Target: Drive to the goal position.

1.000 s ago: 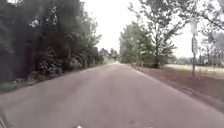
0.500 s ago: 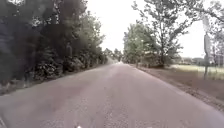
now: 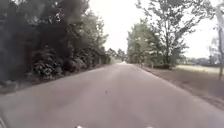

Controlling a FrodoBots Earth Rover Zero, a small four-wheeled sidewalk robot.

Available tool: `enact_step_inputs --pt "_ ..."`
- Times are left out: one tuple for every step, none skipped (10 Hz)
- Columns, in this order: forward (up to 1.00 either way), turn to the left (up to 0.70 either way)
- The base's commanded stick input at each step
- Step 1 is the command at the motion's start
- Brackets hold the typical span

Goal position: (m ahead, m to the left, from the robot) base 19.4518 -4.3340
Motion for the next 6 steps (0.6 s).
enact_step_inputs --pt "1.0 -0.11" --pt "1.0 -0.11" --pt "1.0 -0.11" --pt "1.0 -0.11" --pt "1.0 -0.11" --pt "1.0 -0.11"
